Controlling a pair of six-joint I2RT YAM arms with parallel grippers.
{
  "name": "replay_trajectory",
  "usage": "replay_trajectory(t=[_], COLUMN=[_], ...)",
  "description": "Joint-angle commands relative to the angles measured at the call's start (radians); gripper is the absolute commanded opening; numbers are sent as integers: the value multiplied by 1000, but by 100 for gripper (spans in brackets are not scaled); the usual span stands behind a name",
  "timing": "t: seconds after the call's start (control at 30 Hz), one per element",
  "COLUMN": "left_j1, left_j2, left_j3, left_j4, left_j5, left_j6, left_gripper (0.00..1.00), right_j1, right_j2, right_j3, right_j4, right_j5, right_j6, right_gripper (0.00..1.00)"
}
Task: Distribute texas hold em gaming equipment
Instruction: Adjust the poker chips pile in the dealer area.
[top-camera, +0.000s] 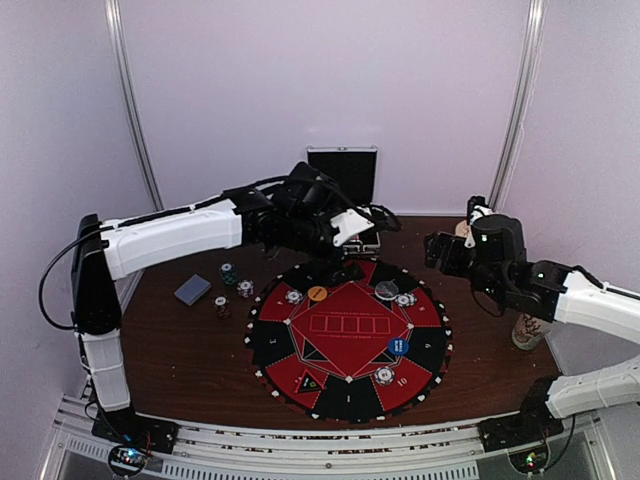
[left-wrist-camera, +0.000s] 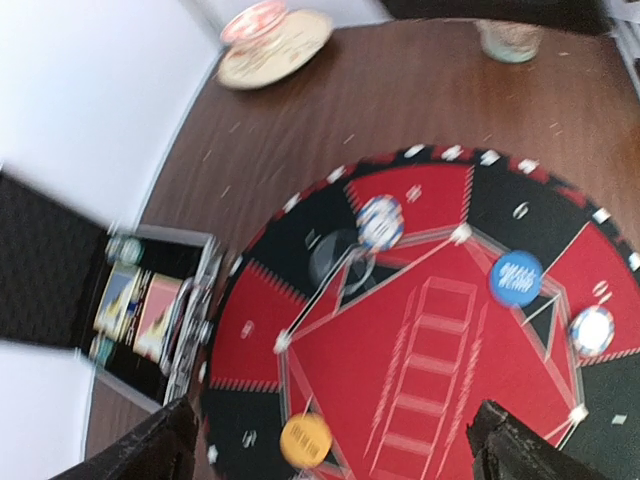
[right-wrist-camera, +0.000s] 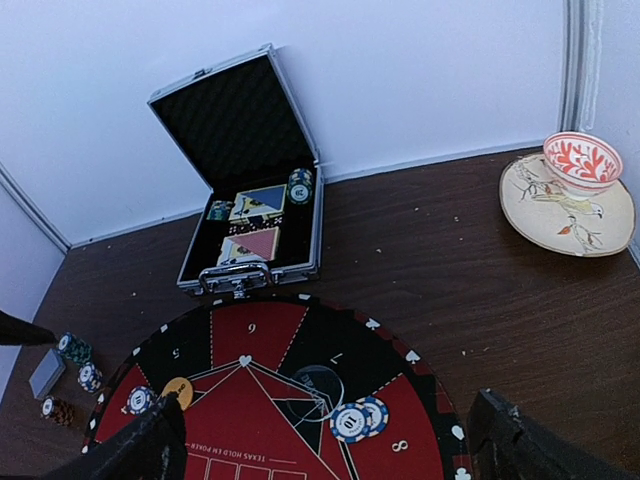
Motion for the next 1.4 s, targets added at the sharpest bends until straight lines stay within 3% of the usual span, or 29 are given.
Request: replay_trajectory(t=[0.0, 0.27, 0.5, 0.8, 1.37], left_j1=[158, 375, 536, 572, 572], left_j2=[-152, -432, -508, -571, -584], left_j3=[-165, -529, -746, -826, -870], left_j4=[37, 146, 222, 295, 352], left_j5=[24, 140, 290, 341, 335], left_j6=[-37, -51, -6, -14, -42], left_gripper=[98, 98, 98, 98, 98], right_j1=[-5, -35, -93, -160, -169], right_j2=[145, 451, 676, 766, 716], right_j3=[103, 299, 428, 406, 271], right_j4=[-67, -183, -243, -237, -193], right_j5=[-111, -191, -316, -332, -394], right_j6=[-37, -124, -219, -257, -253], right_gripper=[100, 100, 100, 100, 100])
